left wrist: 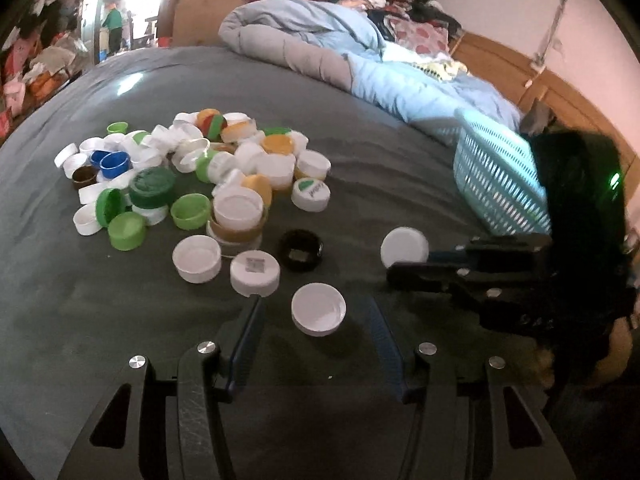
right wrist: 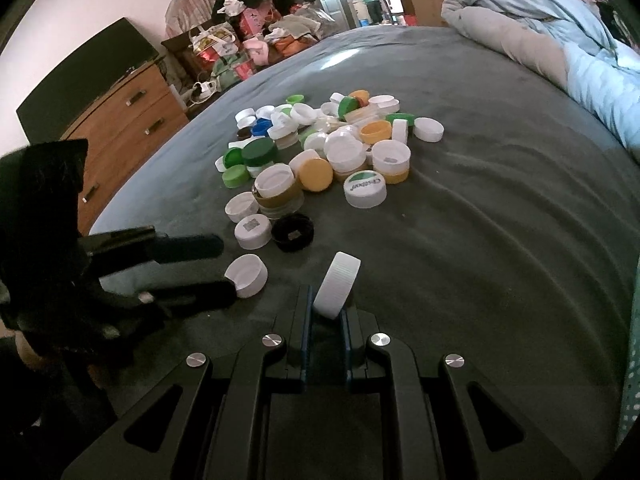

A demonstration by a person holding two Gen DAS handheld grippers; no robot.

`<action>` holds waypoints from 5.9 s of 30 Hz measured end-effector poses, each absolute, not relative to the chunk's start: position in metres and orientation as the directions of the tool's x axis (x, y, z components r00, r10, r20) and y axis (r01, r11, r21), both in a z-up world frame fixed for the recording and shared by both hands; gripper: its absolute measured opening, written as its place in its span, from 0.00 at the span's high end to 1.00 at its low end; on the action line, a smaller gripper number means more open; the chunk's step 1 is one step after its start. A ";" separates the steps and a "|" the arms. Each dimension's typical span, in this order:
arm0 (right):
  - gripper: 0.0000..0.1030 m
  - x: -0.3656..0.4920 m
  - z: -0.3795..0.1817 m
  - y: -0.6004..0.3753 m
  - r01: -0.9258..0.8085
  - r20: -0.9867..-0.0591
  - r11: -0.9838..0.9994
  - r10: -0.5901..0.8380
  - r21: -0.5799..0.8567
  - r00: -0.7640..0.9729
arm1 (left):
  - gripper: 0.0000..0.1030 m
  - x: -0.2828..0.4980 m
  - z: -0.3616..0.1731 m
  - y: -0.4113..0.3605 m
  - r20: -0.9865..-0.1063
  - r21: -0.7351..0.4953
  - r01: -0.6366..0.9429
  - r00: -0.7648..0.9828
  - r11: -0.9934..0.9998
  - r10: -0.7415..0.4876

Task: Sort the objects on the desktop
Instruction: 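Grasp a white cap with the right gripper while the left grasps a white cap, then carry both held white caps over the light-blue basket, then open both grippers to drop the caps into the basket, then move both open grippers back over the cap pile, then grasp a white cap with the left gripper while the right grasps a QR-printed white cap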

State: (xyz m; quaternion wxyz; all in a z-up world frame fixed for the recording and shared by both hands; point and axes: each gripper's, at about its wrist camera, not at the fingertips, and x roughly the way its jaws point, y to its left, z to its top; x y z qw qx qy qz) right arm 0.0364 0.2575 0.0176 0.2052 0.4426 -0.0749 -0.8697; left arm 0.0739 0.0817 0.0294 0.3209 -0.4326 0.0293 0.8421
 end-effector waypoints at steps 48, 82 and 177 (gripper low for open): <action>0.90 0.127 0.159 0.375 -0.003 -0.663 -0.992 -0.081 0.125 -0.744 | 0.70 0.101 0.143 0.212 -0.716 0.090 -0.467 -0.644 -0.880 0.268; 0.90 0.163 0.182 0.493 -0.196 -0.712 -0.971 0.042 0.136 -0.701 | 0.70 0.110 0.173 0.388 -0.787 0.082 -0.684 -0.490 -0.724 0.374; 0.46 0.131 0.092 0.275 0.240 -0.779 -0.965 -0.231 0.106 -0.583 | 0.40 0.013 0.020 0.047 -0.802 -0.127 -0.417 -0.490 -0.900 0.340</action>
